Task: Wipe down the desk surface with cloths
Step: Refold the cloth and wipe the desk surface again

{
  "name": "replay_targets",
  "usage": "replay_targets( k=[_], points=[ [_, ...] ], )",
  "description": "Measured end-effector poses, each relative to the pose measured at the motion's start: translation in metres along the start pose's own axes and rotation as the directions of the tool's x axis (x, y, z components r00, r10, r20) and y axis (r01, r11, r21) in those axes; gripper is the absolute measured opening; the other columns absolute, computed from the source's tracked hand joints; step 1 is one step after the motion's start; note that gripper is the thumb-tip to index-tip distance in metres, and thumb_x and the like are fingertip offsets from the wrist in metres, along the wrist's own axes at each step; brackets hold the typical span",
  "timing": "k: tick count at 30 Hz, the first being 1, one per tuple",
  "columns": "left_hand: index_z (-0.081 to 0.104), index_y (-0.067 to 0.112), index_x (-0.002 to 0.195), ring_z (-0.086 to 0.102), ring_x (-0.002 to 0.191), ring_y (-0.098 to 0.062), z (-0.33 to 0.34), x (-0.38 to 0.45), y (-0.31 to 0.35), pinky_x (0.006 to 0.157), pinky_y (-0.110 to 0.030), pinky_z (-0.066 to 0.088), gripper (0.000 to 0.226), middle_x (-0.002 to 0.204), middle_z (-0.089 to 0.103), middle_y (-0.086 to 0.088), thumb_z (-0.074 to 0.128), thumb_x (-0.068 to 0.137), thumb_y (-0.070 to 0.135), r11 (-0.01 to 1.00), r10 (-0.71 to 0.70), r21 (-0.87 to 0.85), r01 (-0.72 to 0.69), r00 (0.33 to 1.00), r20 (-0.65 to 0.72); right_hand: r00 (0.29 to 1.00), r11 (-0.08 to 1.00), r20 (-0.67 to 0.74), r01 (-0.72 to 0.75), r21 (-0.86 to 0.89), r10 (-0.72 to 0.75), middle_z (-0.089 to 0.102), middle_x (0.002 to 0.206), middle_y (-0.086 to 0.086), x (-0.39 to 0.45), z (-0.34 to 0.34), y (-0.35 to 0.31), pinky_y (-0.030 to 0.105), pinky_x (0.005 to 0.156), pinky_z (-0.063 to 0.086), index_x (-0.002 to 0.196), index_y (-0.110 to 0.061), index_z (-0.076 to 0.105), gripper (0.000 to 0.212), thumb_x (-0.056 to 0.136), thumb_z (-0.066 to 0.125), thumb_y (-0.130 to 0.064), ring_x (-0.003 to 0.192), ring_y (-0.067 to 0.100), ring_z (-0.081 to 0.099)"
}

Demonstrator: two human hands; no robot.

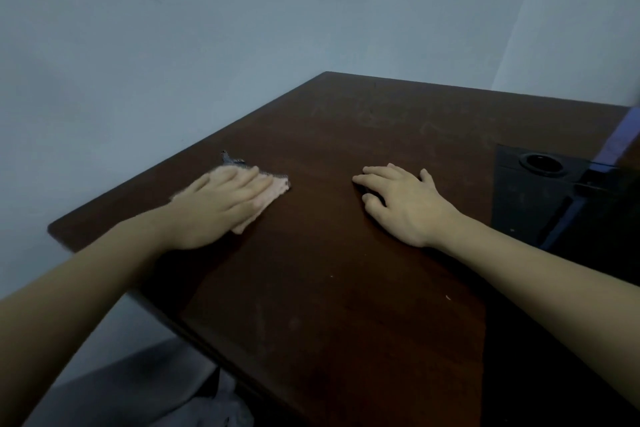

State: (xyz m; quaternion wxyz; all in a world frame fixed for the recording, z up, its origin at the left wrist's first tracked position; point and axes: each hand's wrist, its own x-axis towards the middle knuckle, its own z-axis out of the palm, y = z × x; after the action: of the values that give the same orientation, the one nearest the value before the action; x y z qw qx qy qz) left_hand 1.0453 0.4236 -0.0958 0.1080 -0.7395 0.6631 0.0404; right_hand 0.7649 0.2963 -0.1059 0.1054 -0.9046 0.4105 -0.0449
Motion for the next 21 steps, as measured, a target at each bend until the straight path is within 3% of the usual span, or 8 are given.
replay_targets(
  k=[2, 4, 7, 10, 15, 18, 21],
  points=[
    [-0.037, 0.051, 0.135, -0.035, 0.139, -0.008, 0.0, -0.012, -0.01, 0.123, -0.045, -0.003, 0.045, 0.141, -0.047, 0.022, -0.015, 0.095, 0.054, 0.997, -0.012, -0.077, 0.013, 1.0, 0.016, 1.0, 1.0, -0.001, 0.0, 0.004, 0.0, 0.02, 0.168, -0.009, 0.0, 0.0, 0.0, 0.067, 0.121, 0.004, 0.157, -0.035, 0.031, 0.049, 0.108, 0.03, -0.041, 0.156, 0.023, 0.01],
    [-0.027, 0.043, 0.147, -0.023, 0.15, -0.013, 0.002, -0.011, -0.024, 0.123, -0.047, 0.0, 0.048, 0.158, -0.033, 0.014, 0.0, 0.107, 0.045, 0.981, -0.139, -0.138, 0.138, 0.99, 0.003, 1.0, 1.0, -0.003, 0.003, 0.005, -0.003, 0.021, 0.168, -0.009, 0.0, 0.0, 0.001, 0.067, 0.12, 0.004, 0.157, -0.035, 0.031, 0.049, 0.108, 0.03, -0.041, 0.156, 0.023, 0.011],
    [-0.018, 0.026, 0.158, -0.009, 0.156, -0.025, -0.003, 0.005, -0.036, 0.124, -0.053, 0.011, 0.056, 0.168, -0.019, 0.002, 0.01, 0.111, 0.033, 0.953, -0.296, -0.064, 0.295, 0.955, 0.001, 1.0, 1.0, -0.006, 0.002, 0.004, -0.002, 0.022, 0.167, -0.008, 0.001, 0.0, 0.001, 0.068, 0.12, 0.005, 0.157, -0.035, 0.033, 0.049, 0.108, 0.03, -0.041, 0.156, 0.023, 0.012],
    [-0.009, 0.029, 0.161, -0.002, 0.156, -0.026, -0.009, 0.023, -0.029, 0.124, -0.054, 0.011, 0.055, 0.17, -0.009, -0.001, 0.008, 0.11, 0.04, 0.944, -0.323, -0.071, 0.323, 0.946, 0.003, 1.0, 1.0, -0.012, 0.002, 0.011, -0.002, 0.023, 0.167, -0.008, 0.0, -0.001, 0.0, 0.068, 0.119, 0.005, 0.156, -0.034, 0.034, 0.049, 0.108, 0.032, -0.041, 0.156, 0.023, 0.013],
    [-0.007, 0.036, 0.16, -0.003, 0.156, -0.025, -0.013, 0.031, 0.018, 0.124, -0.055, 0.006, 0.055, 0.17, -0.01, 0.003, 0.006, 0.108, 0.048, 0.983, -0.181, -0.038, 0.182, 0.983, 0.031, 1.0, 1.0, -0.007, 0.001, 0.007, 0.0, 0.023, 0.167, -0.007, -0.001, -0.002, 0.0, 0.068, 0.119, 0.004, 0.157, -0.033, 0.035, 0.049, 0.108, 0.032, -0.041, 0.156, 0.023, 0.013],
    [-0.015, 0.034, 0.159, -0.014, 0.155, -0.023, -0.005, 0.013, 0.045, 0.122, -0.057, 0.003, 0.053, 0.168, -0.018, 0.004, 0.001, 0.108, 0.041, 0.999, 0.003, 0.034, -0.004, 1.0, 0.01, 1.0, 1.0, 0.002, -0.004, 0.001, 0.004, 0.022, 0.167, -0.007, -0.002, -0.002, 0.0, 0.067, 0.119, 0.003, 0.157, -0.033, 0.033, 0.049, 0.108, 0.031, -0.04, 0.156, 0.023, 0.012],
    [-0.019, 0.04, 0.156, -0.023, 0.153, -0.02, 0.003, -0.019, 0.061, 0.124, -0.055, -0.003, 0.084, 0.165, -0.024, 0.01, -0.032, 0.079, 0.069, 0.981, 0.183, 0.054, -0.184, 0.983, 0.011, 1.0, 1.0, 0.009, -0.006, -0.001, 0.006, 0.021, 0.168, -0.007, -0.001, -0.002, 0.0, 0.067, 0.12, 0.003, 0.158, -0.034, 0.032, 0.05, 0.109, 0.03, -0.04, 0.156, 0.024, 0.011]
  ],
)
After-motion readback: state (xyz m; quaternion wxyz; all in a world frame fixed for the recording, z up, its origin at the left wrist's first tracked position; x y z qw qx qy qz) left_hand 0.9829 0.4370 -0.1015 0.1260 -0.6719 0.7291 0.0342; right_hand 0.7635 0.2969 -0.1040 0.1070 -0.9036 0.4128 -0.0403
